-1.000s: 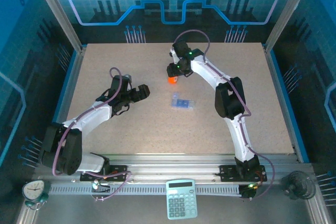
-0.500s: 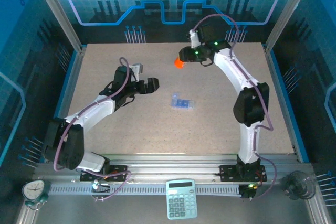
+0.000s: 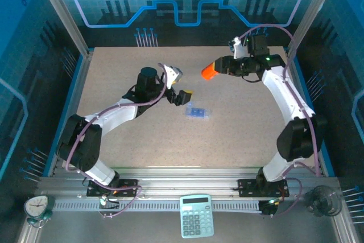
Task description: Sort the pills into containers
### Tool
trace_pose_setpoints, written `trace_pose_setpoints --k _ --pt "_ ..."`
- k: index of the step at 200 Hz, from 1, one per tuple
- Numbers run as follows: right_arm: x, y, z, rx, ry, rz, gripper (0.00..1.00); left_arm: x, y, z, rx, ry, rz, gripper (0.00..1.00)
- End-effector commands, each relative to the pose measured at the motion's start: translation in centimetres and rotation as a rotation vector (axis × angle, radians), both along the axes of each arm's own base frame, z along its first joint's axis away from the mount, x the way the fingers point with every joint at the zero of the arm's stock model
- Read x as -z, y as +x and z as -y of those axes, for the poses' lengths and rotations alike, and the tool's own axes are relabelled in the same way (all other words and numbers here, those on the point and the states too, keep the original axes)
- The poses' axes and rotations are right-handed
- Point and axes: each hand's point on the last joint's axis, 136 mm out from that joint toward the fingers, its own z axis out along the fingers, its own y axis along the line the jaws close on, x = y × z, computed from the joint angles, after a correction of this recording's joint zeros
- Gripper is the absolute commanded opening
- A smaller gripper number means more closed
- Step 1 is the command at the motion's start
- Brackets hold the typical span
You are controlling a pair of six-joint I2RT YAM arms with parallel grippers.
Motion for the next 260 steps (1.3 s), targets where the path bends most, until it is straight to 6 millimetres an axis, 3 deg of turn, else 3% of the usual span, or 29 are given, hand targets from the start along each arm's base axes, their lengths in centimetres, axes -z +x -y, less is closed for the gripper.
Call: trace_pose_setpoints --k 1,33,90,164,260 --pt "-1.4 -2.4 0.2 -0.055 0.041 0.012 0.38 -2.2 -0.7 2.8 0.143 0.01 0.163 0.99" --pt "-1.6 -4.1 -0.2 -0.094 0.068 -0.01 0.38 -2.8 -1.1 4.6 0.195 0.02 0.202 0.93" --pt "-1.4 -4.8 -1.9 -0.148 0.133 -0.04 0.38 -4.0 -1.2 6.1 0.223 0.014 0.239 0.87" --pt "-0.4 -5.0 -4.2 -0.189 0.189 -0.077 0.38 -4.2 -0.6 6.6 0.225 0.0 0.23 0.81" --pt "-0.4 -4.8 -5.2 -0.203 0.288 -0.11 0.38 -3.7 -0.8 6.7 0.235 -0.007 0.21 0.68"
